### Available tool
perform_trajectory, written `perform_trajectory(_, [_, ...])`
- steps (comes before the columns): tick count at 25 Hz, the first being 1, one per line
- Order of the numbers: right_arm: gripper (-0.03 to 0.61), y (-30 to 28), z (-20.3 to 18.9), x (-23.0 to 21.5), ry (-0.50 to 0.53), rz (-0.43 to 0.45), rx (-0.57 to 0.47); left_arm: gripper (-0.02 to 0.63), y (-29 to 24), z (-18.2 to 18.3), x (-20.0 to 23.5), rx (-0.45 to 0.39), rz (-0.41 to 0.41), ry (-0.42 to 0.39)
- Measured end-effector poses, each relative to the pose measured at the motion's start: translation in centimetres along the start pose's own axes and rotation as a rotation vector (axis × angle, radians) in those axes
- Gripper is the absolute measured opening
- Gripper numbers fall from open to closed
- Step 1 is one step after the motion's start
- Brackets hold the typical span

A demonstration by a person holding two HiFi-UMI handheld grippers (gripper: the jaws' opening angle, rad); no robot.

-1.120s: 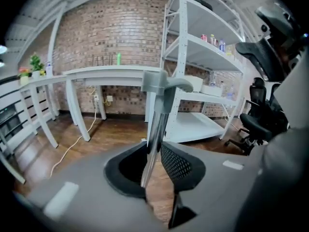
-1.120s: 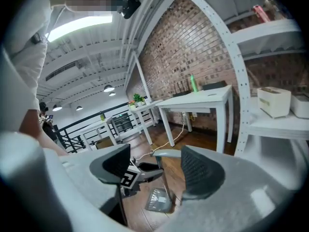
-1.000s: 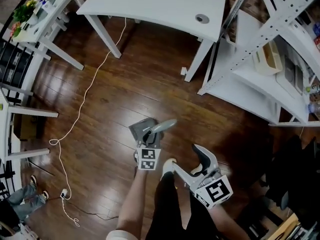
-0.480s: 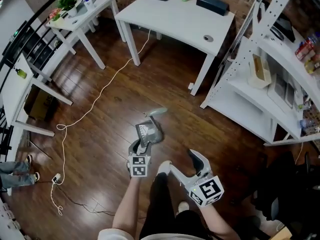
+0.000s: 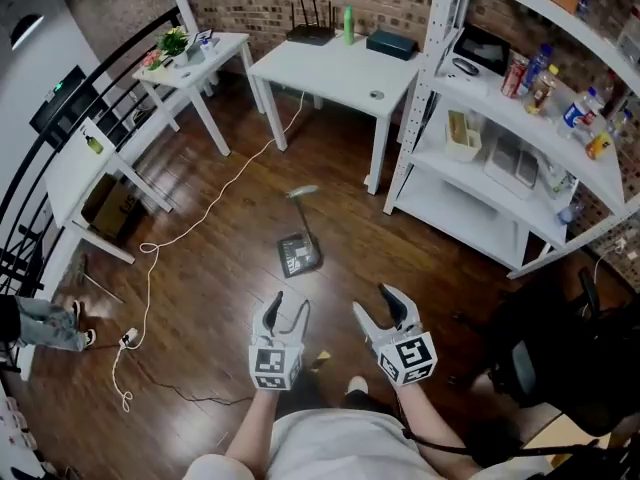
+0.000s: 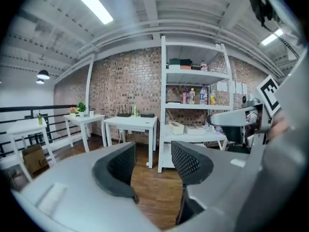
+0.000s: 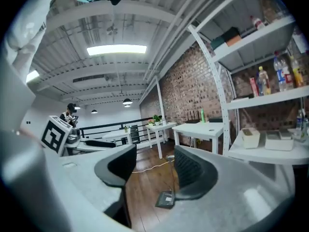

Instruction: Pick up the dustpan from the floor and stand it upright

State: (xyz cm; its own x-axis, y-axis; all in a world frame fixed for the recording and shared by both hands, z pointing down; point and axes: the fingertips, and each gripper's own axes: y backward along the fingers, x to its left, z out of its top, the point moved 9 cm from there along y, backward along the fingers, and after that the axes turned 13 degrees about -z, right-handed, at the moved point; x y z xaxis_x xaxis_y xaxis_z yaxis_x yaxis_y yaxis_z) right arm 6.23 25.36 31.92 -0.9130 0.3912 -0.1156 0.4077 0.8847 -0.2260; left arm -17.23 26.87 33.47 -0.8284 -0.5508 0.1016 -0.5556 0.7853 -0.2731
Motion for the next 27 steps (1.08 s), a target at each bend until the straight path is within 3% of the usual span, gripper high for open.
perform_trajectory(3, [0.236, 2.3, 2.4, 1.5, 0.061, -0.025, -0.062, 0.276, 3.7, 2.7, -2.1, -0.051, -0.013, -0.045])
perform_trajectory(5, [0.305, 3.0, 4.6, 3.5, 0.147, -0.062, -0.134, 0.279, 5.9, 4.4, -2.1, -0.097, 0.000, -0.054])
perform_trajectory(7, [0.365, 3.2, 6.1, 5.3, 0.171, -0.095, -0.167, 0.279, 7.7, 5.3, -1.6, -0.143, 0.011, -0.069])
perform_trajectory(10, [0.368, 4.0, 6.1, 7.8, 0.131, -0.108, -0.143, 0.291, 10.4, 4.7, -1.4, -0.140, 0.020, -0.099])
perform_trajectory(17, [0.368, 3.8, 7.1, 12.4, 0.182, -0.060, -0.138, 0.298, 13.7, 5.6, 1.2, -0.210, 0.069, -0.116])
perform_trajectory(27, [0.365, 2.8, 5.9, 15.6, 0.219, -0.038, -0.005, 0.298, 15.0, 4.0, 2.1, -0.183, 0.030, -0.060])
